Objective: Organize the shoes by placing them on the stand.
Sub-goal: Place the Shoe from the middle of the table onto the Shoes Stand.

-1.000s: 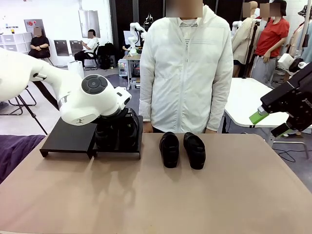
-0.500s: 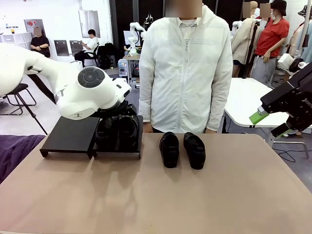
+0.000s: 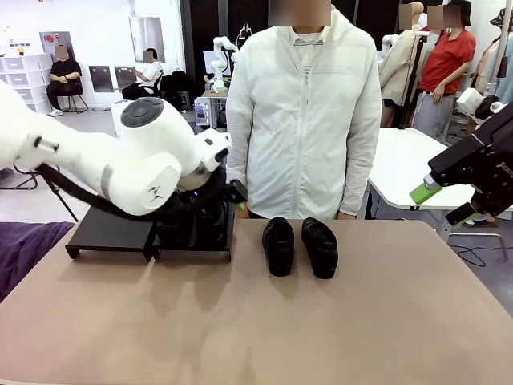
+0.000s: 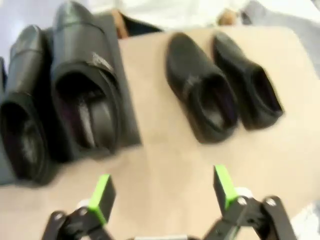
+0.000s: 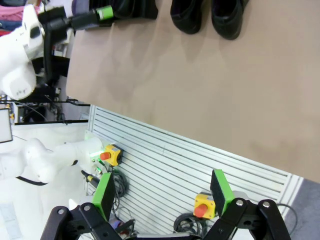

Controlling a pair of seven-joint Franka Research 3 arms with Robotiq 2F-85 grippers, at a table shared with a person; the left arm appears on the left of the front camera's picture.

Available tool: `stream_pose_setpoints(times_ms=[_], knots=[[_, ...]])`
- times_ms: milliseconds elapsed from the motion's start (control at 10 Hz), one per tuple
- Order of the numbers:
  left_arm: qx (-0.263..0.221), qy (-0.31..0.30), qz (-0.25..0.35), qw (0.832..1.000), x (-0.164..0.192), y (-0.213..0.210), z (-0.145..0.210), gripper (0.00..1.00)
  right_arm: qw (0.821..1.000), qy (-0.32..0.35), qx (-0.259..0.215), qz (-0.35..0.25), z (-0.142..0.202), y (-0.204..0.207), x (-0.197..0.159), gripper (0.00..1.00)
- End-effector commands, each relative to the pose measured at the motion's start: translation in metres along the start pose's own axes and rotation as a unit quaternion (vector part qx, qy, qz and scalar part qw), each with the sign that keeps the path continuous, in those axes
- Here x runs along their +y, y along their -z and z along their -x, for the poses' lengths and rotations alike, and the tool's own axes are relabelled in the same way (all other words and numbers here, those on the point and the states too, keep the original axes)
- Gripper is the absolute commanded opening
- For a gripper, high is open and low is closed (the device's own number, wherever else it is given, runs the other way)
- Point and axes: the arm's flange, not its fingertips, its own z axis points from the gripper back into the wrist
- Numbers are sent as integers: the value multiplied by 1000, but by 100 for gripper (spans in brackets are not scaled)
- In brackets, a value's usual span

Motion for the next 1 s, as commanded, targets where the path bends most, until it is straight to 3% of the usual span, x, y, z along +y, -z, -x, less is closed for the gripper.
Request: stream_pose_setpoints(times_ms=[0, 200, 300, 400, 500, 600, 700, 900], knots=[[38, -74, -20, 996, 118, -167, 17, 100, 1000, 1, 2, -10, -1, -3, 1, 100], [-12, -180, -5, 984, 178, -200, 74, 100, 1000, 1, 2, -10, -1, -3, 1, 100], [-7, -213, -26, 977, 205, -209, 84, 100, 1000, 1, 2, -10, -1, -3, 1, 100], [28, -180, 38, 983, 229, -215, 91, 100, 1000, 1, 2, -10, -1, -3, 1, 100], [22, -197, 78, 977, 248, -220, 100, 100, 1000, 1, 2, -10, -1, -3, 1, 100], [-23, -209, 129, 969, 263, -225, 113, 100, 1000, 1, 2, -10, -1, -3, 1, 100], [9, -210, 42, 977, 241, -227, 101, 100, 1000, 1, 2, -10, -1, -3, 1, 100], [9, -210, 42, 977, 241, -227, 101, 100, 1000, 1, 2, -10, -1, -3, 1, 100]])
